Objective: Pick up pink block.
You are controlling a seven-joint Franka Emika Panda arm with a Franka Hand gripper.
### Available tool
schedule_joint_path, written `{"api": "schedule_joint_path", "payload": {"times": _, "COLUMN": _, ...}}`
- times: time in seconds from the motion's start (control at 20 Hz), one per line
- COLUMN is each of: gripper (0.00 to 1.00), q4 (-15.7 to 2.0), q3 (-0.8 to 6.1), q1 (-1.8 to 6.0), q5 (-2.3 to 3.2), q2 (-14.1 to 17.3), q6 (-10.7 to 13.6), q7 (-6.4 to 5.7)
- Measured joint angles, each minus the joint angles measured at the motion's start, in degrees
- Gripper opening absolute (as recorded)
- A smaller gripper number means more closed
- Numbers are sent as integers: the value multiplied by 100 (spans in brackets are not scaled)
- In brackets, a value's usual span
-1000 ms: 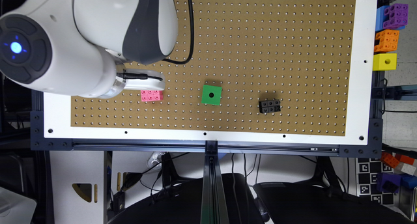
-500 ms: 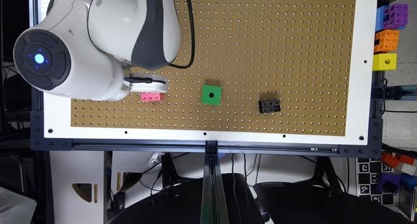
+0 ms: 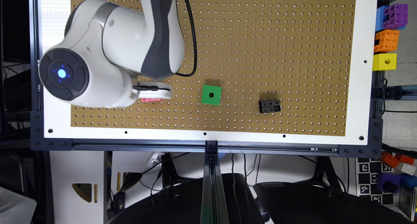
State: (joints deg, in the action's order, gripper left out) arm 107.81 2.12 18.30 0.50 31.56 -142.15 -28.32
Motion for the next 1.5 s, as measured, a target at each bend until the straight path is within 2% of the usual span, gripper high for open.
{"api": "schedule_joint_path", "payload": {"times": 0.15, "gripper": 100, "q4": -42, "q3": 40, "q1": -22, "q5": 0, "q2": 100, "q6": -17, "q7": -33}}
{"api": "schedule_joint_path", "payload": {"times": 0.35, "gripper": 100, "q4": -145, "q3": 41, "q1": -40, "q5": 0, "q2": 217, "q6": -19, "q7": -40}}
{"api": "schedule_joint_path", "payload": {"times": 0.5, "gripper": 100, "q4": -156, "q3": 41, "q1": -42, "q5": 0, "q2": 254, "q6": -20, "q7": -40}}
{"api": "schedule_joint_path", "payload": {"times": 0.75, "gripper": 100, "q4": -194, "q3": 41, "q1": -43, "q5": 0, "q2": 546, "q6": -264, "q7": -40}}
{"api": "schedule_joint_path", "payload": {"times": 1.05, "gripper": 100, "q4": -224, "q3": 39, "q1": -43, "q5": 1, "q2": 570, "q6": -271, "q7": -40}}
{"api": "schedule_joint_path", "payload": {"times": 1.1, "gripper": 0, "q4": -225, "q3": 35, "q1": -39, "q5": 1, "q2": 567, "q6": -272, "q7": -40}}
{"api": "schedule_joint_path", "payload": {"times": 1.5, "gripper": 0, "q4": -225, "q3": 34, "q1": -38, "q5": 1, "q2": 566, "q6": -268, "q7": -40}}
